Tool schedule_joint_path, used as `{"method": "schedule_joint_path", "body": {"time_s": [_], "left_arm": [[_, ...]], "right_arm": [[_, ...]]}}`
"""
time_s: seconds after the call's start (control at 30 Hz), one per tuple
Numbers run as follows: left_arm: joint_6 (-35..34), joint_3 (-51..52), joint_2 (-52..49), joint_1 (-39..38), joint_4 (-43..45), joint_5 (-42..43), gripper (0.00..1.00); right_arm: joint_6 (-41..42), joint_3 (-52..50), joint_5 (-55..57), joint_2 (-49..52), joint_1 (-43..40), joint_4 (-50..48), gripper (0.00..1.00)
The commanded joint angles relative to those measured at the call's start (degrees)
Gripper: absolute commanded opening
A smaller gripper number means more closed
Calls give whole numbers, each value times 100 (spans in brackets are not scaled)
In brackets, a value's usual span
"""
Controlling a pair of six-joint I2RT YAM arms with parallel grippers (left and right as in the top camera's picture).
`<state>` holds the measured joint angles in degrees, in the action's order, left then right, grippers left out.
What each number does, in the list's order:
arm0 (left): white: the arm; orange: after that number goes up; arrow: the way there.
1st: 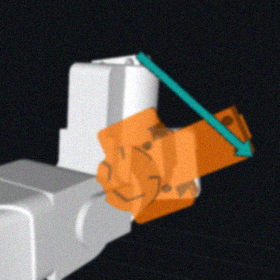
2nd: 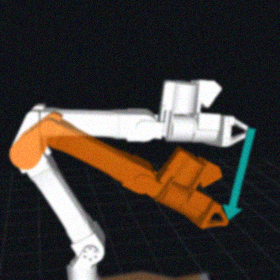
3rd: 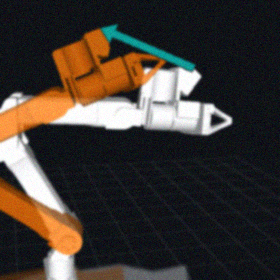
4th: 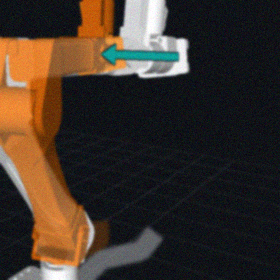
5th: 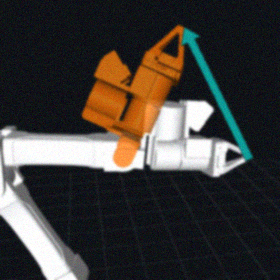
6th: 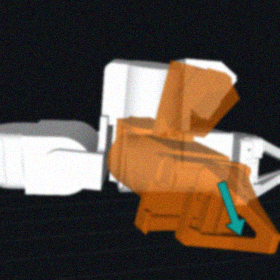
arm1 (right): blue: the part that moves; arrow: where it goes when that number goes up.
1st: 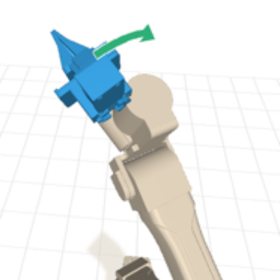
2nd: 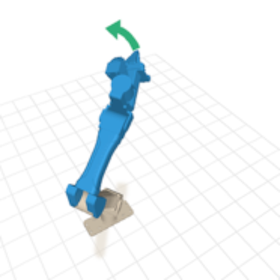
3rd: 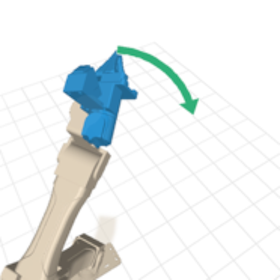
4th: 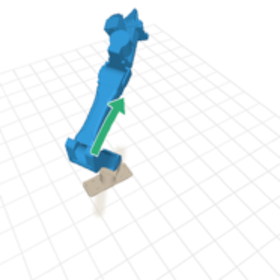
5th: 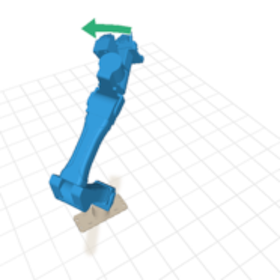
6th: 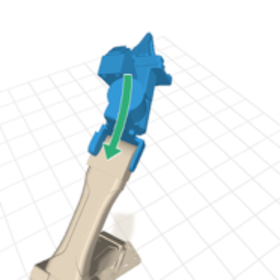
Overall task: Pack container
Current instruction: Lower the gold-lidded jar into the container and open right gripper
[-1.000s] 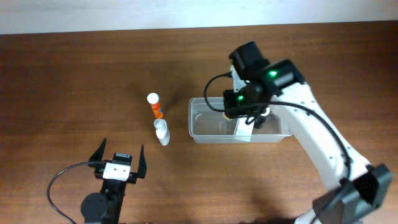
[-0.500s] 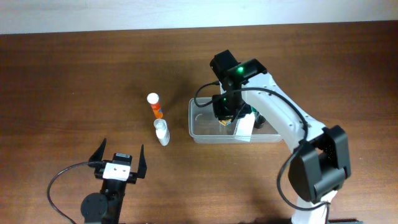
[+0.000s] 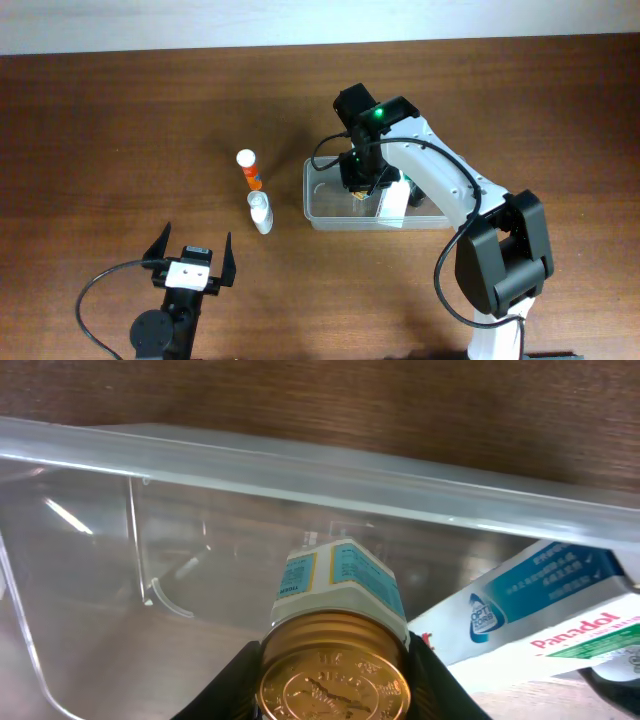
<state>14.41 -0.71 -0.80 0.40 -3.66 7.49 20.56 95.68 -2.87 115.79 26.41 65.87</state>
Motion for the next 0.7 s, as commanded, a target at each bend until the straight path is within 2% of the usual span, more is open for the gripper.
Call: {"method": "schedule_joint_path", "body": {"time_s": [0.0,0.23,0.33,0.67], "left_arm": [[66,20,39,13,-22,59,99],[66,20,39,13,-22,59,99],[66,20,39,13,-22,59,99],[66,20,39,13,-22,59,99]], "right_arm": [[4,87,118,103,59,-11,33],[7,83,96,365,59,-31,33],[7,52,74,365,59,-31,37],[4,-162,105,363,52,-210,37]]}}
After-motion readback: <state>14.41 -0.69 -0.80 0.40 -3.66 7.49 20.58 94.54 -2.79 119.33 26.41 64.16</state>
